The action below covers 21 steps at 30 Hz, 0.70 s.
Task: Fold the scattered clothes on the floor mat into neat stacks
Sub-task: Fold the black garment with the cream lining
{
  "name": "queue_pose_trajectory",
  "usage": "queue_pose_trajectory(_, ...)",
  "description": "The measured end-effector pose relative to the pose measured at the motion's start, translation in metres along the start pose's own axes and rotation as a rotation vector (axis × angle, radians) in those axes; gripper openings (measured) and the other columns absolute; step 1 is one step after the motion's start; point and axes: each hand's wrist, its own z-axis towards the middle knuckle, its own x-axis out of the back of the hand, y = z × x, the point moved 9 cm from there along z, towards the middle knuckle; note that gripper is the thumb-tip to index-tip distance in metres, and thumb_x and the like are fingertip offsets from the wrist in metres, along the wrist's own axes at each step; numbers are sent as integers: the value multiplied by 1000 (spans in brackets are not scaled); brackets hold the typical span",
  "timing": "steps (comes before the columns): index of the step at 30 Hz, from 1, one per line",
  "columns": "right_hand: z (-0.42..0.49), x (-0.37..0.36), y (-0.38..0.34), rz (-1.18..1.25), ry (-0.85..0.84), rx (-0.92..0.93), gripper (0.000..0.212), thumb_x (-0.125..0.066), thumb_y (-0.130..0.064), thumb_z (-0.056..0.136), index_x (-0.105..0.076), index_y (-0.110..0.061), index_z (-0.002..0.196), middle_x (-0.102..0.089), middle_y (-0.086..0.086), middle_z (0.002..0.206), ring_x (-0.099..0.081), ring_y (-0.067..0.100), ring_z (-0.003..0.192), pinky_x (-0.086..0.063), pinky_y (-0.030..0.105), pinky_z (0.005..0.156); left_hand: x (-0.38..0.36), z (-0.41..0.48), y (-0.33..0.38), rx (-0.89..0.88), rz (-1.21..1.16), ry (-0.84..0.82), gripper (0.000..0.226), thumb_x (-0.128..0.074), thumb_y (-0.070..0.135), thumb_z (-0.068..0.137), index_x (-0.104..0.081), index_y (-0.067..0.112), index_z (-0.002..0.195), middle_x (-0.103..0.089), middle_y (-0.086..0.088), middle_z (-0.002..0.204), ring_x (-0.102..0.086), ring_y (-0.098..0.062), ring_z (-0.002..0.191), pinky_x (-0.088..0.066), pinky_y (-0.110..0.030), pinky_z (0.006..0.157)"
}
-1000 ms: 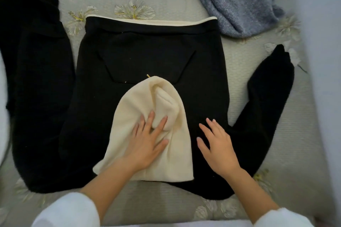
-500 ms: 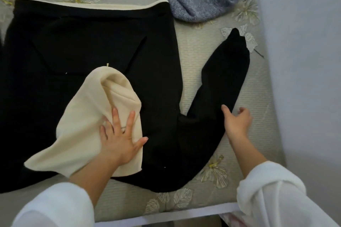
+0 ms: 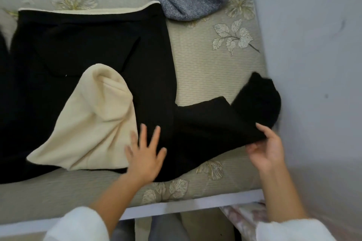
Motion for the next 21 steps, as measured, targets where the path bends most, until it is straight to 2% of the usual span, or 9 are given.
queue_pose_trajectory(3, -27, 15, 8, 84, -32, -1, 7, -54, -11, 88, -57, -13, 82, -60, 1, 69, -57, 9, 55, -41, 15, 46, -35, -28, 33, -161, 43, -92, 73, -33, 52, 96, 29, 48, 135, 31, 6, 154, 24, -27, 143, -1, -54, 114)
queue_pose_trajectory(5, -38, 14, 8, 101, -4, 52, 10, -50, -13, 91, -57, -12, 83, -59, 1, 64, -58, 9, 51, -42, 15, 44, -45, -30, 38, -171, 87, -157, 83, -40, 45, 94, 31, 46, 135, 31, 4, 154, 27, -26, 142, -2, -54, 115)
queue_pose_trajectory(9, -62, -14, -14, 0, 219, 327, 20, -49, -12, 92, -57, -4, 109, -63, 8, 77, -65, 13, 56, -48, 21, 52, -39, -21, 37, -182, 82, -218, 86, -50, 41, 89, 14, 46, 146, 23, 4, 157, 20, -26, 144, -5, -53, 115)
queue_pose_trajectory(11, -82, -52, -27, -105, 280, 544, 29, -53, -13, 90, -57, -6, 118, -69, 11, 97, -70, 22, 81, -56, 32, 69, -36, -21, 36, -208, 74, -257, 88, -53, 43, 87, 12, 47, 146, 21, 5, 158, 19, -26, 145, -6, -51, 115)
queue_pose_trajectory(13, -103, -117, -25, -280, 149, 728, 23, -56, -16, 89, -60, -11, 111, -69, 6, 103, -68, 21, 90, -57, 38, 76, -33, -23, 36, -227, 51, -289, 90, -55, 43, 85, 10, 46, 146, 20, 6, 158, 19, -26, 145, -5, -50, 116)
queue_pose_trajectory(15, -119, -195, 2, -573, -142, 815, 16, -57, -21, 90, -59, -15, 104, -69, 1, 91, -67, 14, 80, -57, 37, 70, -29, -26, 36, -243, 57, -302, 85, -55, 42, 86, 1, 37, 151, 17, 4, 159, 19, -26, 145, -4, -50, 116)
queue_pose_trajectory(17, -130, -259, 52, -972, -481, 847, 30, -58, -36, 89, -55, -27, 117, -66, -10, 92, -63, 3, 83, -55, 31, 73, -27, -31, 36, -264, 116, -321, 73, -51, 41, 88, -20, 20, 150, 10, -3, 160, 18, -29, 145, -3, -51, 116)
queue_pose_trajectory(19, -122, -282, 113, -1412, -733, 823, 61, -54, -47, 89, -30, -36, 143, -58, -10, 118, -53, 4, 108, -48, 31, 90, -27, -38, 34, -291, 162, -334, 65, -46, 39, 92, -28, 11, 148, 4, -8, 160, 14, -31, 145, -2, -49, 117)
queue_pose_trajectory(21, -97, -269, 155, -1770, -784, 778, 65, -49, -47, 93, -20, -33, 150, -43, -3, 140, -38, 17, 129, -34, 43, 103, -26, -44, 31, -345, 185, -318, 64, -43, 36, 95, -22, 12, 151, -4, -13, 160, 4, -32, 146, -2, -46, 118)
